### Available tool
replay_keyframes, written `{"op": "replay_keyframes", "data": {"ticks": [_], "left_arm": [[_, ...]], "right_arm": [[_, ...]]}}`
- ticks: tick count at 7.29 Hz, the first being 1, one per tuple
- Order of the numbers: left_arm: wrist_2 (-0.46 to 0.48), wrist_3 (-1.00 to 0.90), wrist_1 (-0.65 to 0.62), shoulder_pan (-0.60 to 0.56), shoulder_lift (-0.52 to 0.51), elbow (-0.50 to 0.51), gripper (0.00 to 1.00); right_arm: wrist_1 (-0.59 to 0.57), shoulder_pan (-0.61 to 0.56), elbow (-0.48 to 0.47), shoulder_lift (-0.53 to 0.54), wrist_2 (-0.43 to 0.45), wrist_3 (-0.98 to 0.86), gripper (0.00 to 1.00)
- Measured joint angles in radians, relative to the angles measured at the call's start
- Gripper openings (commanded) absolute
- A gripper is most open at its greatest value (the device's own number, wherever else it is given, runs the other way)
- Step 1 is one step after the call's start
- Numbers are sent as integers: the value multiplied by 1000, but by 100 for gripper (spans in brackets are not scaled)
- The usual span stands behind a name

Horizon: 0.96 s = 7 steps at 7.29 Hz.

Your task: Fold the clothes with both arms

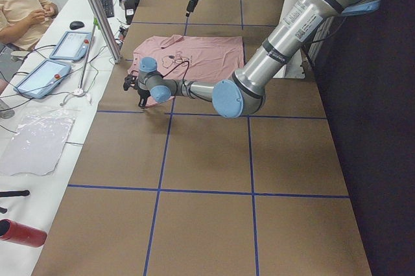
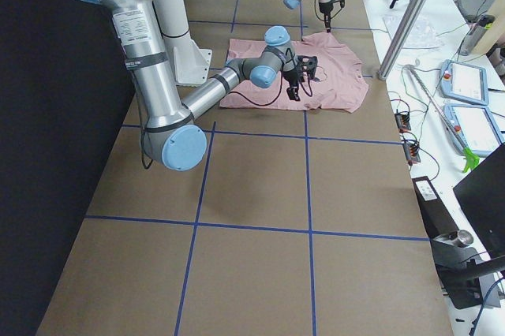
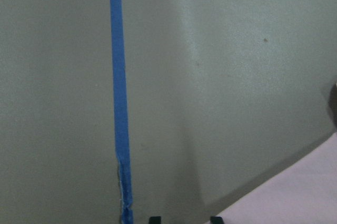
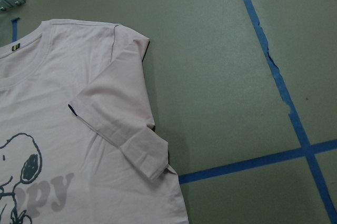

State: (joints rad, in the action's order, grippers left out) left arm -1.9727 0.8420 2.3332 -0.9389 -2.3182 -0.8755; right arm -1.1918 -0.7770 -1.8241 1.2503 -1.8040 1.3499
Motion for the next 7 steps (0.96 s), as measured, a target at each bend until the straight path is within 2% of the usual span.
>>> {"op": "replay_keyframes", "data": {"ticks": [3,5,7], "left_arm": [[-9,1,-3,2,-12,-15,0],[-77,12,-40,-1,-13,-99,0],[-117,82,-173,5,-45,-214,0]], "right_arm": [[-2,-3,8,-19,0,0,100],[-8,-4,9,-32,-1,0,100],[-9,-4,10,-36,-4,0,100]]}}
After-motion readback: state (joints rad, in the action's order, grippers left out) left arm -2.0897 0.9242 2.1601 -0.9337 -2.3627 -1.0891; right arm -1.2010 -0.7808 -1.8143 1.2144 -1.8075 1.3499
